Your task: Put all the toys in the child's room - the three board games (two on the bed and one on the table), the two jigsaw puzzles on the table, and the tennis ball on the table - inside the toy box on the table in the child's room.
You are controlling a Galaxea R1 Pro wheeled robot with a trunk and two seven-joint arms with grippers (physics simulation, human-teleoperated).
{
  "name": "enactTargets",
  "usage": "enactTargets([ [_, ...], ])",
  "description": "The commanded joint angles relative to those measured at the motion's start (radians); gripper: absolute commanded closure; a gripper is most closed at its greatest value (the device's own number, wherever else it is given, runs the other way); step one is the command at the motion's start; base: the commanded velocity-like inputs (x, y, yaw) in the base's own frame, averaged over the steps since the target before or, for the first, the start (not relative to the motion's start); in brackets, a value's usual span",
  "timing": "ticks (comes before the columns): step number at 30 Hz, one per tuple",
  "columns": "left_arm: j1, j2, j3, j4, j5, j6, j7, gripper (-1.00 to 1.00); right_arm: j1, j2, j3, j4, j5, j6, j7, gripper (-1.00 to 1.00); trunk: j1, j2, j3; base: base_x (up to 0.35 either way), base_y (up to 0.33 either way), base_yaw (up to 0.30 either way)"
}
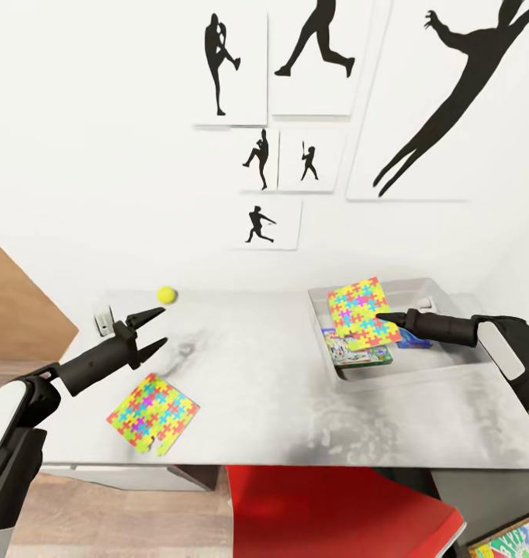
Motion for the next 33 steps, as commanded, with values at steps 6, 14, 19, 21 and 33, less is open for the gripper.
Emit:
enactTargets([
  [6, -0.031, -0.026, -0.023, -0.021, 0.016, 0.008, 0.002, -1.00, -0.001, -0.001, 0.003, 0.000, -0.003, 0.004, 0.001, 1.00, 0.001, -0.002, -0.011, 0.000, 0.000, 0.000],
  [14, -0.083, -0.059, -0.100, -0.021, 0.006, 0.009, 0.009, -1.00, -0.001, -0.001, 0.003, -0.001, -0.003, 0.004, 0.000, 1.00, 0.001, -0.002, -0.024, 0.000, 0.000, 0.000],
  [19, -0.084, -0.059, -0.104, -0.020, 0.005, 0.009, 0.009, -1.00, -0.001, -0.001, 0.003, -0.001, -0.003, 0.004, 0.000, 1.00, 0.001, -0.002, -0.032, 0.000, 0.000, 0.000],
  [21, -0.084, -0.059, -0.105, -0.020, 0.005, 0.009, 0.010, -1.00, -0.001, -0.001, 0.003, -0.001, -0.003, 0.004, 0.000, 1.00, 0.001, -0.002, -0.035, 0.000, 0.000, 0.000],
  [33, -0.084, -0.058, -0.105, -0.019, 0.003, 0.009, 0.011, -1.00, -0.001, -0.001, 0.003, -0.004, -0.003, 0.004, 0.000, 1.00, 0.001, -0.002, -0.055, 0.000, 0.000, 0.000],
])
